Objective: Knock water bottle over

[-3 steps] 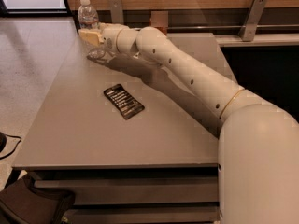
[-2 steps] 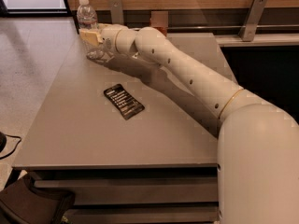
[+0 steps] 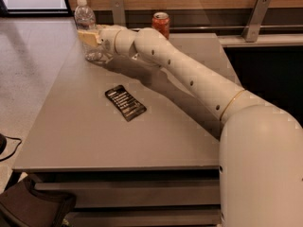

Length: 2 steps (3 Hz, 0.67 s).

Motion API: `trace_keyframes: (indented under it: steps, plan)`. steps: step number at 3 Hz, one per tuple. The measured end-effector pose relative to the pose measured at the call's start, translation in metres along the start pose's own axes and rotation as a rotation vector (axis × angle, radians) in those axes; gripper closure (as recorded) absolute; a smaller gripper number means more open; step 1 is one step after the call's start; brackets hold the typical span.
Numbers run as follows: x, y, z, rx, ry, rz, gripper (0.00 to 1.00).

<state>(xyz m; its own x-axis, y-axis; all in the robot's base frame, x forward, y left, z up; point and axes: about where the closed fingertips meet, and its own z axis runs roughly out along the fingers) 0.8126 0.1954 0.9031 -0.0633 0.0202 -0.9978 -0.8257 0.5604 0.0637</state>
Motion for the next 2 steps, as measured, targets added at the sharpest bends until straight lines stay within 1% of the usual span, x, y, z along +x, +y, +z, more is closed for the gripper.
trace_keyframes:
  steps: [1, 2]
  plan:
    - [-0.005, 0.004, -0.004, 0.0, 0.018, -0.017, 1.0]
    - [-0.016, 0.01, -0.013, 0.003, 0.064, -0.049, 1.0]
